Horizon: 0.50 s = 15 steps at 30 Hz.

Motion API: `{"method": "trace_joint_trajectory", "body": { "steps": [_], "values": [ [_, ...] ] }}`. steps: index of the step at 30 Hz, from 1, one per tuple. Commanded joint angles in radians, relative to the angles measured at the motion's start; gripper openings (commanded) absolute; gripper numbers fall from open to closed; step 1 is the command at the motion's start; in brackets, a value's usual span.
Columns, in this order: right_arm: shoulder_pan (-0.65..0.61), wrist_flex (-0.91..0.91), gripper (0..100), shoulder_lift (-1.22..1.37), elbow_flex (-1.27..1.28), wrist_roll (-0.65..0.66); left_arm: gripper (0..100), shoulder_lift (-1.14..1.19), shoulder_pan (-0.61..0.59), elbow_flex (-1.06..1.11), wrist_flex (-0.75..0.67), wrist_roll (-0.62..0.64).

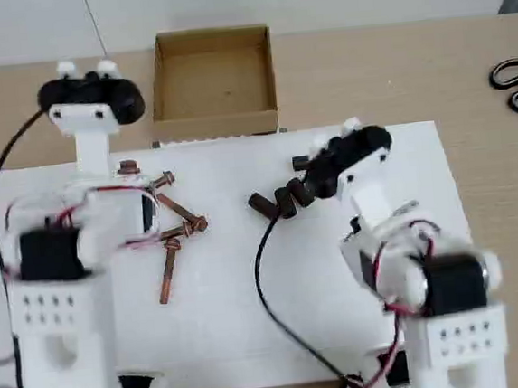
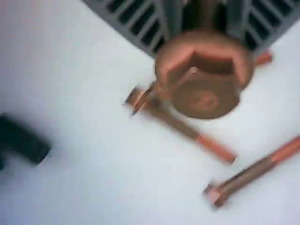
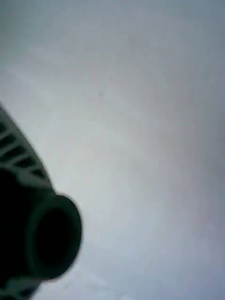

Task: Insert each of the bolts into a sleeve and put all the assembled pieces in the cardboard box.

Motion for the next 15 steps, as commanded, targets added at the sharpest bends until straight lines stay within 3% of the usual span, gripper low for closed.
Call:
{"method": "trace_joint_trajectory", "body": {
  "steps": [1,6,11,15],
  "values": [
    [-0.084,-0.108,0.3,-0.166,0.074,-0.034,1,-0.273,0.101,0.266,-0.235,0.018],
    [-0.143,-0.252,0.4,-0.295,0.249,-0.035,1,-0.555,0.190,0.645,-0.551,0.006],
    [-0.168,-0.414,0.5,-0.384,0.390,-0.034,1,-0.683,0.221,0.777,-0.585,-0.106],
    [-0.171,-0.529,0.5,-0.440,0.517,-0.034,1,-0.730,0.221,0.828,-0.597,-0.114]
  ]
}}
